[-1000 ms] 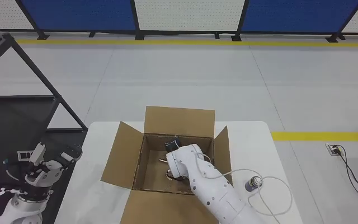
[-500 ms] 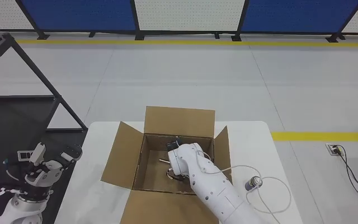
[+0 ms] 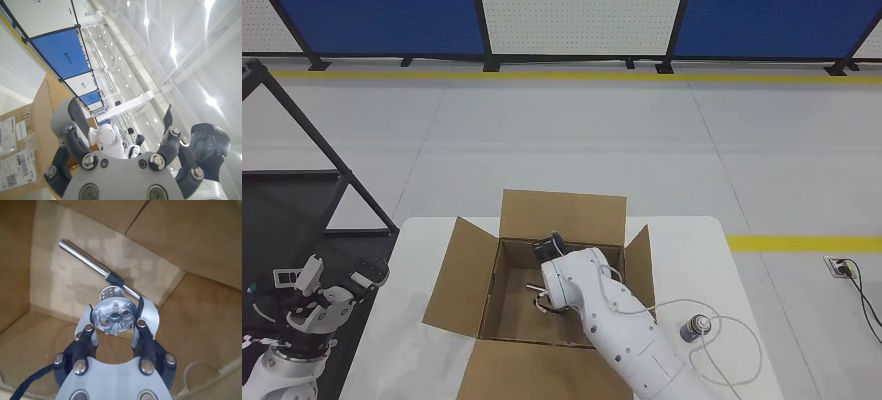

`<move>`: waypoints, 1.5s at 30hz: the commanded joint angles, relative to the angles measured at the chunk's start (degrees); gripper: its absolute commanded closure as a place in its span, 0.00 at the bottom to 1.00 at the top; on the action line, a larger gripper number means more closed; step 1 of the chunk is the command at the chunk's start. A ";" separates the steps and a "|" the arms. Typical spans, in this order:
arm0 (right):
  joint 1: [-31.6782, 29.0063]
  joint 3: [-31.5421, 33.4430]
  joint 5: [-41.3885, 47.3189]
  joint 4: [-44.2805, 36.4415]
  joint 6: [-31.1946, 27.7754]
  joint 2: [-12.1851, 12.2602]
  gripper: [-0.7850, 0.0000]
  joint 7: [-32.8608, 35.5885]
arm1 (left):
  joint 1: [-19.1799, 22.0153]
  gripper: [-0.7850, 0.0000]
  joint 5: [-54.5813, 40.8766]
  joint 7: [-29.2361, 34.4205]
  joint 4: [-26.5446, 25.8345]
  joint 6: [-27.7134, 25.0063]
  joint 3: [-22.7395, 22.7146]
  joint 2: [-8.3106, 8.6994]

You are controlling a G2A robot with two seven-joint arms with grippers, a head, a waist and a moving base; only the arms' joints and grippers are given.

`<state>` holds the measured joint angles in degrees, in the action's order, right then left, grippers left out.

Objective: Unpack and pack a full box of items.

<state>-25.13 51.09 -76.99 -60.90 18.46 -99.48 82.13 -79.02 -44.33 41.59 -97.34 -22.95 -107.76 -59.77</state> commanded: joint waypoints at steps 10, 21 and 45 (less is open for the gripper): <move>-17.51 6.86 -15.33 -45.32 -6.03 3.91 1.00 5.87 | 0.00 0.00 0.00 0.00 0.00 0.00 0.00 0.00; -30.19 17.57 -24.72 -73.75 -6.09 4.78 1.00 5.87 | 0.00 0.00 0.00 0.00 0.00 0.00 0.00 0.00; -38.13 45.39 -20.26 -73.75 -0.59 3.72 1.00 4.29 | 0.00 0.00 0.00 0.00 0.00 0.00 0.00 0.00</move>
<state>-63.26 96.47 -97.25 -134.64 17.87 -95.76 86.42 -79.02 -44.33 41.59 -97.34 -22.95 -107.76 -59.77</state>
